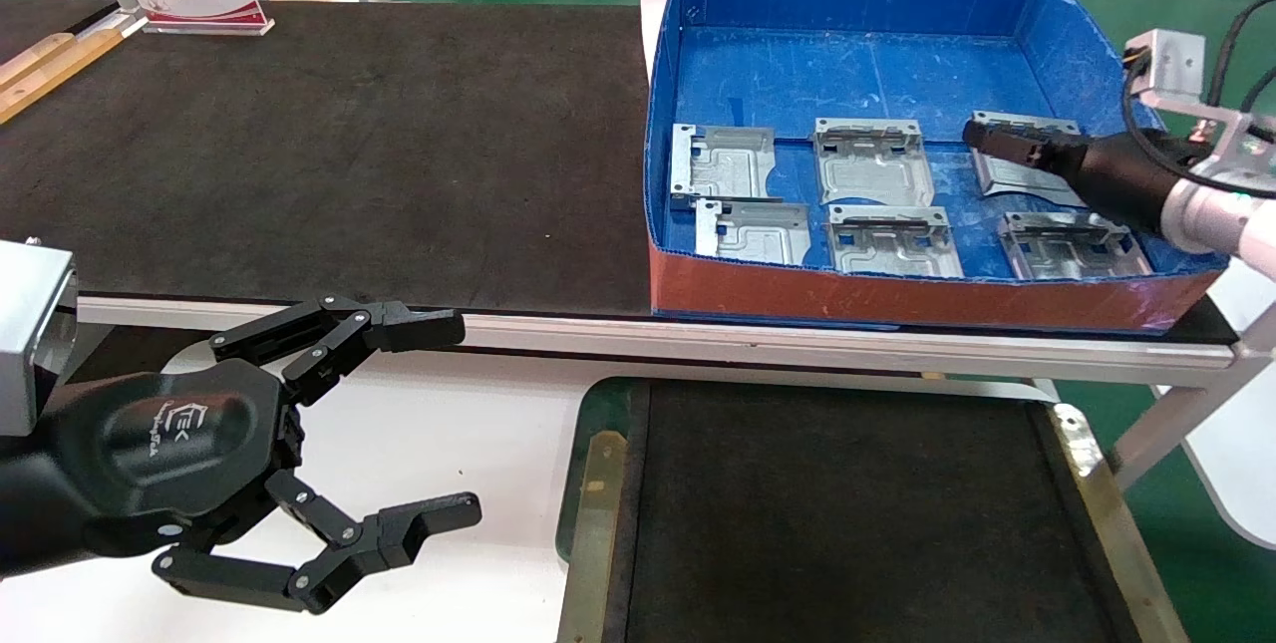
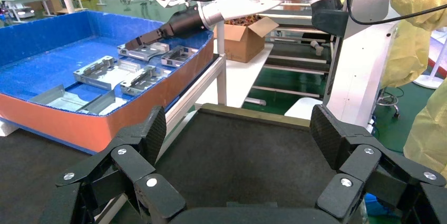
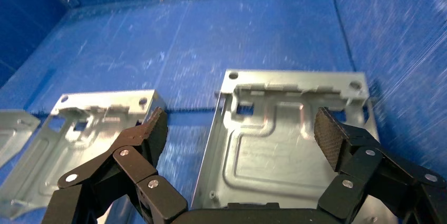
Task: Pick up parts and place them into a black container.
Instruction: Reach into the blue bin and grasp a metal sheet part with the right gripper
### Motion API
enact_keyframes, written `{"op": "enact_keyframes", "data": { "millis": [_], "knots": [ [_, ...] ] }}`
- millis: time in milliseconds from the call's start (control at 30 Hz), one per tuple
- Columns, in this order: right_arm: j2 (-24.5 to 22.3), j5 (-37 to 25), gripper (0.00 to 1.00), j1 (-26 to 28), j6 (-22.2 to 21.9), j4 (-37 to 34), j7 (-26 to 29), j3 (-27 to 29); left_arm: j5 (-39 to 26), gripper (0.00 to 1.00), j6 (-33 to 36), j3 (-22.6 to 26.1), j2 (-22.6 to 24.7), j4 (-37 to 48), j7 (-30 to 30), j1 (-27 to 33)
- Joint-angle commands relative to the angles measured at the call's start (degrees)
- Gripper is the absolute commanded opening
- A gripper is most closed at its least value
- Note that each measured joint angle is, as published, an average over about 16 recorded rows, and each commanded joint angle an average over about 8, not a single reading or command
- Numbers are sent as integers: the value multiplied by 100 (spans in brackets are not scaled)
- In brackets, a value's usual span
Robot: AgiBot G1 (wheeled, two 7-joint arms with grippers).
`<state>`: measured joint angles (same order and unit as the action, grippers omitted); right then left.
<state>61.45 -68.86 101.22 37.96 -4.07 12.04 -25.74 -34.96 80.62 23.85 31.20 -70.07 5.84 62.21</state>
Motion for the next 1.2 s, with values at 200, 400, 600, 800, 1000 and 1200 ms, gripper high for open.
{"op": "enact_keyframes", "data": {
  "millis": [200, 400, 600, 800, 1000, 1200],
  "knots": [
    [0, -76, 0, -51, 7, 119, 152, -50, 0, 100, 0, 0, 0, 0, 0, 0],
    [-4, -126, 0, -77, 11, 194, 233, -85, 0, 100, 0, 0, 0, 0, 0, 0],
    [-7, -171, 0, -101, -1, 241, 299, -116, 0, 100, 0, 0, 0, 0, 0, 0],
    [-3, -196, 0, -129, -31, 276, 349, -134, 0, 100, 0, 0, 0, 0, 0, 0],
    [2, -197, 0, -157, -34, 312, 388, -135, 0, 100, 0, 0, 0, 0, 0, 0],
    [7, -190, 0, -184, -36, 343, 409, -131, 0, 100, 0, 0, 0, 0, 0, 0]
  ]
}}
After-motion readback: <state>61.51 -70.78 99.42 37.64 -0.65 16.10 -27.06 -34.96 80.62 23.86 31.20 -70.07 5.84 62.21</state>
